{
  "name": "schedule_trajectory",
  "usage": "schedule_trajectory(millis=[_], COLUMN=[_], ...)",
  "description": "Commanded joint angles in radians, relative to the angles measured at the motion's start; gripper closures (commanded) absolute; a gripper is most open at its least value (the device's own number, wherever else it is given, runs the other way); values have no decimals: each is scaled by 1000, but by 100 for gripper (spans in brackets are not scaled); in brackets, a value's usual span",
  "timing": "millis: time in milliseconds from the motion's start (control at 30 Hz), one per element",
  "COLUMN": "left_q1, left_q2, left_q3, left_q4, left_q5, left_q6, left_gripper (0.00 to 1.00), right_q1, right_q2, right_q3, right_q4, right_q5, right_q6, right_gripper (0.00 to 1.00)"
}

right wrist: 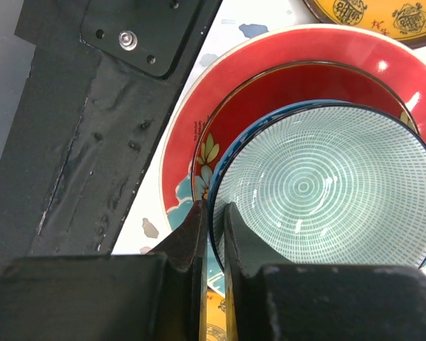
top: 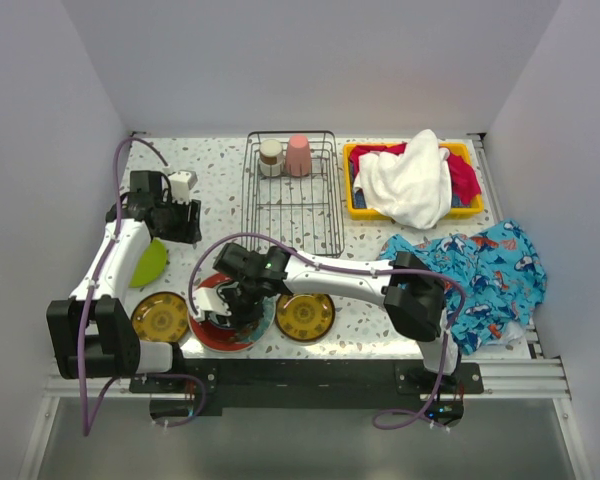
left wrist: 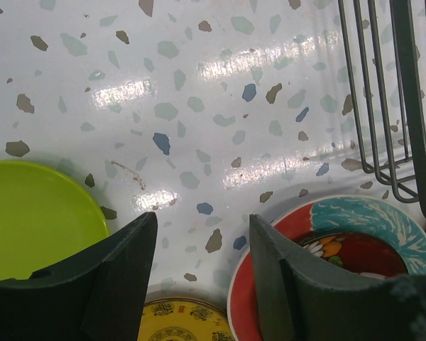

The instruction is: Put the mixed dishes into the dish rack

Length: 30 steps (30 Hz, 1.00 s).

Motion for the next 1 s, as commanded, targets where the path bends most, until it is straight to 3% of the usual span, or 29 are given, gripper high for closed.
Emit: schedule_trajectory(millis=[0, 267, 400, 533, 967], left_q1=[7, 7, 7, 7, 7], left_q2=[-4, -5, -11, -13, -8], left_q3=[24, 36, 26, 18, 18], left_q4=[17, 4, 2, 5, 8], left_q5=[35, 52, 55, 59, 75], left_q6=[-17, -17, -17, -17, -21], left_gripper=[40, 40, 40, 40, 40], right_q1=[4, 5, 4, 4, 4], right_q2=[-44, -46, -34, -26, -18], right_q3=[34, 31, 28, 30, 48], right_q4=[-64, -108, -101, -85, -84], right_q5=[-6, -40, -41, -37, -29], right_q6=[-2, 33, 56, 81, 104], right_gripper=[100, 100, 94, 78, 78])
